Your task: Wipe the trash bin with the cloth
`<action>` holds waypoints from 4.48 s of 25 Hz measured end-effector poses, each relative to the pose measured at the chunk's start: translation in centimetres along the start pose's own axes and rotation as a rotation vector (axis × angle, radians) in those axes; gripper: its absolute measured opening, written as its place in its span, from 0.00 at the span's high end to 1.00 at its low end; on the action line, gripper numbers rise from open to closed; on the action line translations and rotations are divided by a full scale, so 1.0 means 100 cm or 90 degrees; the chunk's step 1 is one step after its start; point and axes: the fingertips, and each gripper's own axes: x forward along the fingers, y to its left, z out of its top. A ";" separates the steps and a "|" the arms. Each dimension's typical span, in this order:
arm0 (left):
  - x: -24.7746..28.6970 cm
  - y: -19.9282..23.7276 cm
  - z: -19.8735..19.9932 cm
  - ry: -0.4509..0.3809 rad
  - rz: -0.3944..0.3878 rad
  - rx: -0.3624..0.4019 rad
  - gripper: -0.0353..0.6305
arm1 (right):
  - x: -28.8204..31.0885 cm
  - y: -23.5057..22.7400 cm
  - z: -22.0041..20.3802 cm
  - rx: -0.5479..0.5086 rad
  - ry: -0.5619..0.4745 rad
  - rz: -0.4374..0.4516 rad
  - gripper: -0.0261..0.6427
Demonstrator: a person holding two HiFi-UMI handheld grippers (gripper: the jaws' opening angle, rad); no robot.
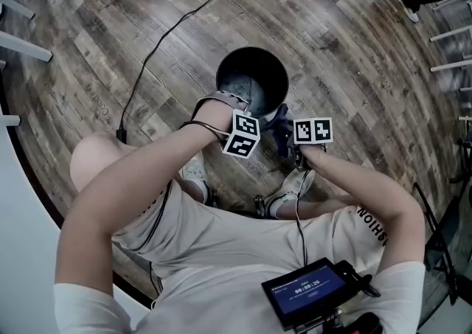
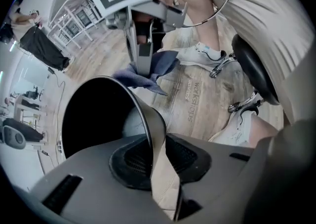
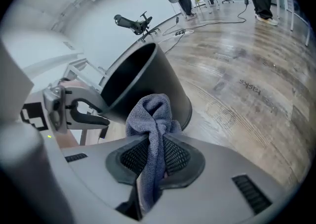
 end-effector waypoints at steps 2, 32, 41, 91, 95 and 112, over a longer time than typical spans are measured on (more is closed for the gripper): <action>-0.001 0.003 0.001 -0.003 0.007 -0.008 0.84 | -0.015 0.022 0.008 0.008 -0.028 0.019 0.87; -0.002 0.004 0.024 -0.050 -0.053 -0.099 0.91 | 0.117 -0.072 -0.020 0.028 -0.017 -0.038 0.87; -0.002 0.012 0.031 -0.062 -0.045 -0.160 0.91 | 0.141 -0.097 -0.031 0.089 0.035 -0.040 0.87; 0.003 0.007 0.022 -0.024 -0.045 -0.118 0.91 | 0.105 -0.069 -0.003 -0.022 -0.006 -0.035 0.87; 0.003 0.007 0.024 -0.027 -0.052 -0.127 0.91 | 0.138 -0.088 -0.019 -0.014 0.012 -0.051 0.87; -0.009 -0.002 0.009 -0.003 -0.042 0.012 0.77 | 0.035 -0.028 -0.024 -0.006 0.022 -0.031 0.87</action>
